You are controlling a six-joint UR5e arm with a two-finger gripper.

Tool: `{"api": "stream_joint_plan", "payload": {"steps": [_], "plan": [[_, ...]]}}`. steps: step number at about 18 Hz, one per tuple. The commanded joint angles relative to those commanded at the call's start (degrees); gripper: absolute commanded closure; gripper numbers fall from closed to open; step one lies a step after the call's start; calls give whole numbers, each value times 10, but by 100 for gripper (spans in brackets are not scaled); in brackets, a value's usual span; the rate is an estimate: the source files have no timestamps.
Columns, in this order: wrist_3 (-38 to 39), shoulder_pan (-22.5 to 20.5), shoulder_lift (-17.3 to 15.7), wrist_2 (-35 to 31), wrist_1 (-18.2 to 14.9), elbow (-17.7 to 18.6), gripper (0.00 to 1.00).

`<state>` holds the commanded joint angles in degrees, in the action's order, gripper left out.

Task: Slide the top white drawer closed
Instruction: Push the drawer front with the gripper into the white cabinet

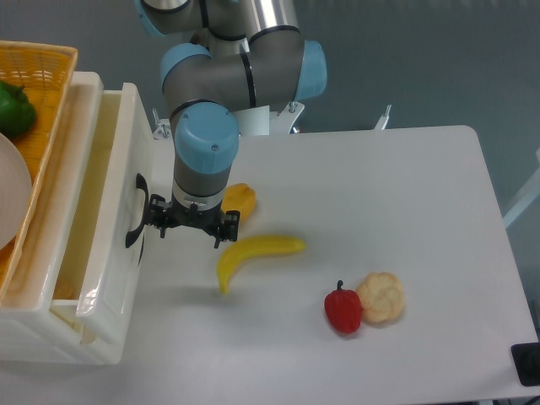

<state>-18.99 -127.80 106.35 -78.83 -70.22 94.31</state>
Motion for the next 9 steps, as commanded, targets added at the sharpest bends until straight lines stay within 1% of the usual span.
{"api": "stream_joint_plan", "payload": {"steps": [9], "plan": [[6,18,-1,-5,2,-2,0]]}}
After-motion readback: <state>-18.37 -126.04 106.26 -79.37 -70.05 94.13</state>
